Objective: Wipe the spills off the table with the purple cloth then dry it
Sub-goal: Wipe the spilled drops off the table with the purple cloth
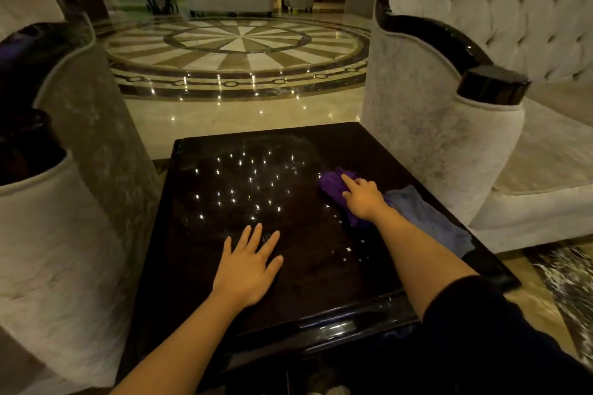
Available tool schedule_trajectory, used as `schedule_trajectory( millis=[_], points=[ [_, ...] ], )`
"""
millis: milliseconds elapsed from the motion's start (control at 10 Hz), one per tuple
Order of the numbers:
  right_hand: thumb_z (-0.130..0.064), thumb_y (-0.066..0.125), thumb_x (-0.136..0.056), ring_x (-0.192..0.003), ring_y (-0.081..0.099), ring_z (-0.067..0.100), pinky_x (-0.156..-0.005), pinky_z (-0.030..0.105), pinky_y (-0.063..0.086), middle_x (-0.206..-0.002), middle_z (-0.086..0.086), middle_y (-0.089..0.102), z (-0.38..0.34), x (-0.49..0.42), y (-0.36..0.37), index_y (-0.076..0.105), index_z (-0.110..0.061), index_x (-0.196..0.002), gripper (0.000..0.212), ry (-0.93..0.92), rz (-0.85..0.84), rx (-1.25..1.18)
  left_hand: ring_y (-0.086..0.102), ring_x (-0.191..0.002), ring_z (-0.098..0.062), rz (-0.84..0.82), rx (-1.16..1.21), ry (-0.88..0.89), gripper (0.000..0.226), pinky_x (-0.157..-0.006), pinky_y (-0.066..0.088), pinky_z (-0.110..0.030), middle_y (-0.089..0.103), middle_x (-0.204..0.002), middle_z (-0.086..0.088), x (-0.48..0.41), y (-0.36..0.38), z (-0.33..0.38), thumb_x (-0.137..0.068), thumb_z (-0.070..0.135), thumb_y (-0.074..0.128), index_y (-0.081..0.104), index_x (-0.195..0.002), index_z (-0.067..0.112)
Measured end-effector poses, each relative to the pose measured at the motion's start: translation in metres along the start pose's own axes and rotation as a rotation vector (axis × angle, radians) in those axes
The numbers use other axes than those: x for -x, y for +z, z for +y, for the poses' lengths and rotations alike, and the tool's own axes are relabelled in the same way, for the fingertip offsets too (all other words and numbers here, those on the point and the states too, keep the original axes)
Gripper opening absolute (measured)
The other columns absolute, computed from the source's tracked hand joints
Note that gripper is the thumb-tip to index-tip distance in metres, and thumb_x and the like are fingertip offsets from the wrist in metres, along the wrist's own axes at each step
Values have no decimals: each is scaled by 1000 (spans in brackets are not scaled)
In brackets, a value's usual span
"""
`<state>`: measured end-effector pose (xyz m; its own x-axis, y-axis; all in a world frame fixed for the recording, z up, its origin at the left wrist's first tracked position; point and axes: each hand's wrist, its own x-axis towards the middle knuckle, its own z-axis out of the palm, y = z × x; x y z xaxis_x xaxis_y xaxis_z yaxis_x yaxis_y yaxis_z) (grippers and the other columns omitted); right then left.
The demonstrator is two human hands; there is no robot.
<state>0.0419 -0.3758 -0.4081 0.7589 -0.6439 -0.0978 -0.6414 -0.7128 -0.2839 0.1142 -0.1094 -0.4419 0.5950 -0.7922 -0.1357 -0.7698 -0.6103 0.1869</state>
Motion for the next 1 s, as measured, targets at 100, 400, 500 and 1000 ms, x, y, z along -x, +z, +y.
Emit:
schedule_trajectory(
  millis=[100, 400, 500, 1000],
  points=[
    [-33, 26, -97, -134, 20, 37, -110, 45, 22, -153, 11, 21, 8, 0, 3, 19, -29, -142, 45, -74, -75, 40, -12, -143, -18, 2, -8, 2, 56, -115, -6, -45, -6, -157, 0, 1, 0, 1, -94, 53, 17, 1, -144, 36],
    [-28, 33, -97, -128, 27, 31, -110, 39, 20, -151, 8, 26, 15, 49, 5, 30, -33, -137, 41, -289, -112, 23, -10, -144, -19, 10, -15, -5, 55, -116, -3, -47, -5, -157, -2, 3, -2, 4, -94, 52, 18, 2, -144, 35],
    [-24, 38, -96, -125, 30, 28, -109, 37, 20, -149, 8, 31, 18, 77, 8, 37, -30, -135, 39, -352, -118, 21, -9, -144, -20, 5, -26, -9, 55, -116, -3, -47, -5, -157, -3, 3, -2, 4, -94, 51, 17, 1, -144, 34],
    [-7, 42, -91, -118, 44, 30, -103, 34, 33, -137, 14, 46, 26, 258, 16, 54, -17, -124, 36, -452, -78, 21, -7, -144, -23, -13, -28, 51, 55, -115, -1, -49, -6, -157, -5, 11, -3, 13, -95, 50, 15, -1, -145, 32]
  ],
)
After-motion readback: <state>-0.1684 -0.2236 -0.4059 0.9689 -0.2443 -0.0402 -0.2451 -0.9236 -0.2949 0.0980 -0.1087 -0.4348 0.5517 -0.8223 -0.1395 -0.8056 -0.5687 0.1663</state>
